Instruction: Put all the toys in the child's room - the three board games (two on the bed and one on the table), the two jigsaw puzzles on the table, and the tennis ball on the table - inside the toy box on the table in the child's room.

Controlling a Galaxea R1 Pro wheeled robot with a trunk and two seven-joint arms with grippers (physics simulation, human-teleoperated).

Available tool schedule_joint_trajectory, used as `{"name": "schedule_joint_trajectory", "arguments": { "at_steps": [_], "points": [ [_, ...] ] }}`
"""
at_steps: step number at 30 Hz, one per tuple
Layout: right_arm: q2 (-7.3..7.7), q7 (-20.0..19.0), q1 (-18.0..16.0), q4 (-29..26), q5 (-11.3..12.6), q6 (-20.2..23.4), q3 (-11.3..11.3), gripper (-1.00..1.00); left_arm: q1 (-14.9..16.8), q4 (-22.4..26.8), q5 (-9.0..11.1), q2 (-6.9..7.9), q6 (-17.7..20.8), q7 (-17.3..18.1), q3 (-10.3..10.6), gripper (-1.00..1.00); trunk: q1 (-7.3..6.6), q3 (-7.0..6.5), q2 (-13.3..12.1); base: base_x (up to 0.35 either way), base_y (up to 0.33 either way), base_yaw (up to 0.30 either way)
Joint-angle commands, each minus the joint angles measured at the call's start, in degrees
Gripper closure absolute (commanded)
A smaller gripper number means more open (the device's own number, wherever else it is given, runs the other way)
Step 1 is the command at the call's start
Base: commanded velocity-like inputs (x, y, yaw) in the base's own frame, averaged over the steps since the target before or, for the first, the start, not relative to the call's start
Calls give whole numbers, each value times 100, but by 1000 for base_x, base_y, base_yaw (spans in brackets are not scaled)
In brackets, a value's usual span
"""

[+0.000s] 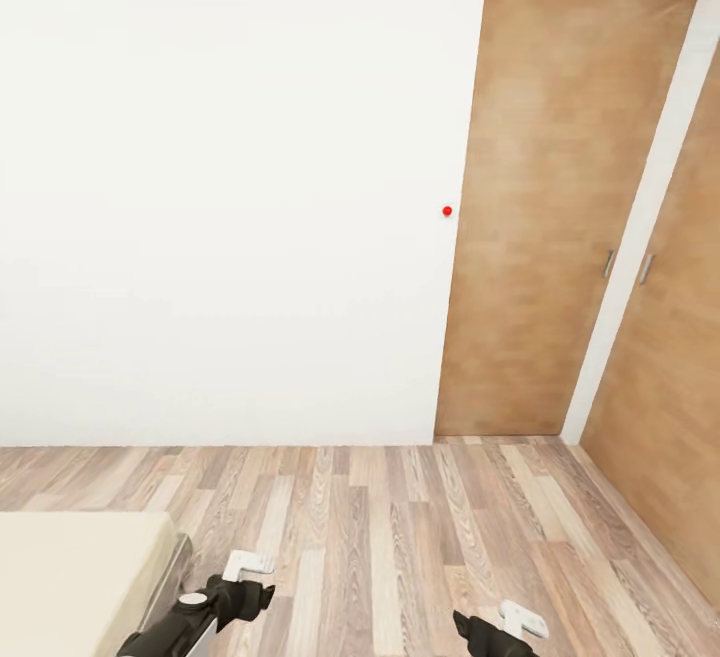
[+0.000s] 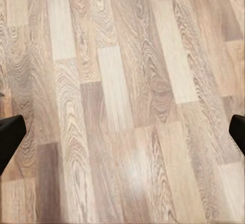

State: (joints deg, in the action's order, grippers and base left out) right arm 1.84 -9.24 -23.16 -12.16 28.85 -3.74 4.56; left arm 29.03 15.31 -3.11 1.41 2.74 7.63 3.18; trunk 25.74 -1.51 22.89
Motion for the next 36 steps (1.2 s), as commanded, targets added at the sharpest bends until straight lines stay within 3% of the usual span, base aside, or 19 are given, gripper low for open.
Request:
{"name": "schedule_joint_trajectory", "arguments": {
  "at_steps": [1, 11, 21, 26, 31, 32, 36],
  "points": [
    [-2, 0, -5, 12, 57, -21, 47, -100, -3, -7, -32, 1, 24, 7, 25, -100, 5, 2, 2, 252, -42, -278],
    [-21, 76, -5, 12, 44, -62, 54, -100, -3, -103, -32, 3, -65, 4, 23, -100, 5, 2, 2, 294, 44, -156],
    [-28, 84, -5, 12, 42, -74, 54, -100, -6, -127, -19, 6, -79, -7, 17, -100, 5, 2, 2, 266, 116, 2],
    [-25, 89, -5, 12, 42, -74, 54, -100, -4, -304, 2, -11, -120, -7, 10, -100, 5, 2, 2, 317, 85, 208],
    [10, 89, -5, 12, 53, -74, 48, -100, -10, -690, 16, -2, -433, -13, -16, -100, 5, 2, 2, 330, 13, 87],
    [41, 89, -5, 12, 58, -74, 46, -100, -23, -888, 25, 40, -723, -108, -32, -100, 5, 2, 2, 332, 1, 7],
    [45, 89, -5, 12, 59, -79, 45, -100, -41, -928, 15, 23, -835, -241, -27, -100, 5, 2, 2, 332, 1, 4]
  ]
}}
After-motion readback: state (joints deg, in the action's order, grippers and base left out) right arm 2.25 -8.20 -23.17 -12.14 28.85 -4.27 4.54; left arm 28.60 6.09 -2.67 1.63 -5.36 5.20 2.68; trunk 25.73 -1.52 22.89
